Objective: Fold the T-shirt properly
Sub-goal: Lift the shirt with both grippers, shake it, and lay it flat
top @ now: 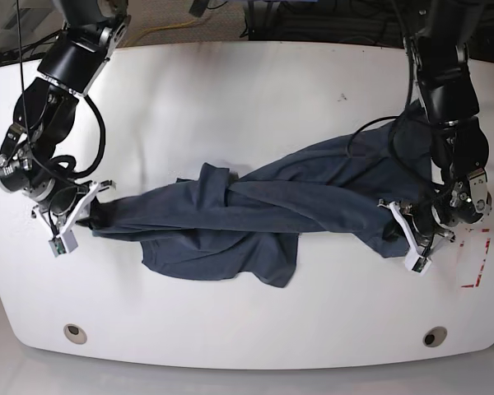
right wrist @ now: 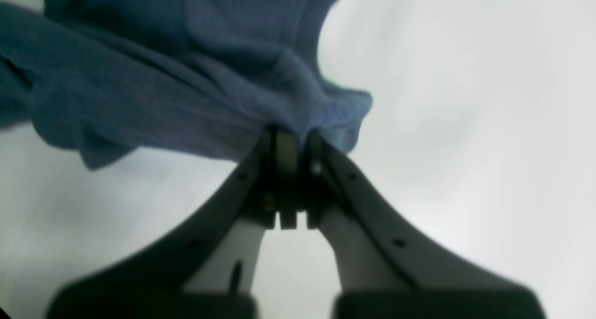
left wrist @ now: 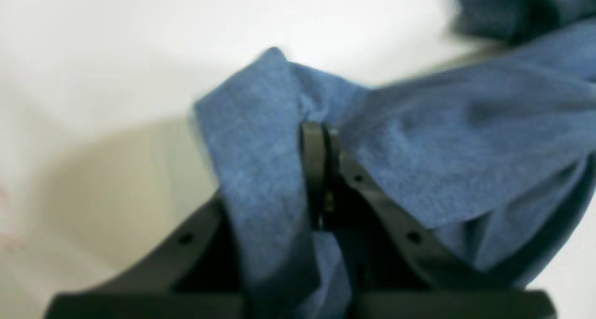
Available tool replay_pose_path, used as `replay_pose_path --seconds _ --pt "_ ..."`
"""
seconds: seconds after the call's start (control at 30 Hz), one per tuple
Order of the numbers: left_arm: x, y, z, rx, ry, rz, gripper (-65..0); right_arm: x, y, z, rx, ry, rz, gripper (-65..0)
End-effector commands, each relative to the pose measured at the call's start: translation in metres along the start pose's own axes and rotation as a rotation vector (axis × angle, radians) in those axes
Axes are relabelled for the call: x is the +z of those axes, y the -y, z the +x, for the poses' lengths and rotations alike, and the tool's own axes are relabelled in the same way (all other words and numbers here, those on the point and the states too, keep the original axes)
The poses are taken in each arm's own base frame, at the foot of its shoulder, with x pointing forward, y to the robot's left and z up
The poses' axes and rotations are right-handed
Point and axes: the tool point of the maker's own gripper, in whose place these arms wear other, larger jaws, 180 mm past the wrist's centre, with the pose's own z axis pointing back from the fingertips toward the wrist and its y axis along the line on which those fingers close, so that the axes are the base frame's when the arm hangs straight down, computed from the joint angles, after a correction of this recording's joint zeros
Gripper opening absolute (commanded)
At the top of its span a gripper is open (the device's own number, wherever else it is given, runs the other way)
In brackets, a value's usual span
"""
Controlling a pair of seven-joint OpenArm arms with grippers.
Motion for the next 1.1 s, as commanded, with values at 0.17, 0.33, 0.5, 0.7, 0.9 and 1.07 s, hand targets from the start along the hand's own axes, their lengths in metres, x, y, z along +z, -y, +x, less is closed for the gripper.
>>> replay_pose_path --seconds 0.17,0.33,0.5,0.7,0.9,1.07 --pt "0.06 -0.019 0.085 -0.143 0.184 0.16 -64.0 0.015 0.024 0.076 0.047 0.153 -0.044 -65.0" --pt "0.1 -0.029 0.136 -0.223 0.274 0.258 -64.0 0.019 0.05 0.118 0.014 0.204 -0.046 -65.0" --pt "0.148 -0.048 0.18 -0.268 0.346 0.374 -64.0 0.036 0.073 0.175 0.038 0.252 -0.058 -65.0" --pt "0.203 -0.044 0.221 -0.369 0.459 0.489 -64.0 0.069 0.075 0.245 0.133 0.328 -0.089 -65.0" --pt "0.252 -0.047 0.257 -0.428 0.563 0.581 -64.0 0.103 0.074 0.288 0.216 0.377 -0.135 -65.0" --pt "0.266 -0.048 0.267 -0.443 0.586 0.606 -64.0 0.108 0.075 0.29 0.227 0.374 -0.147 -65.0"
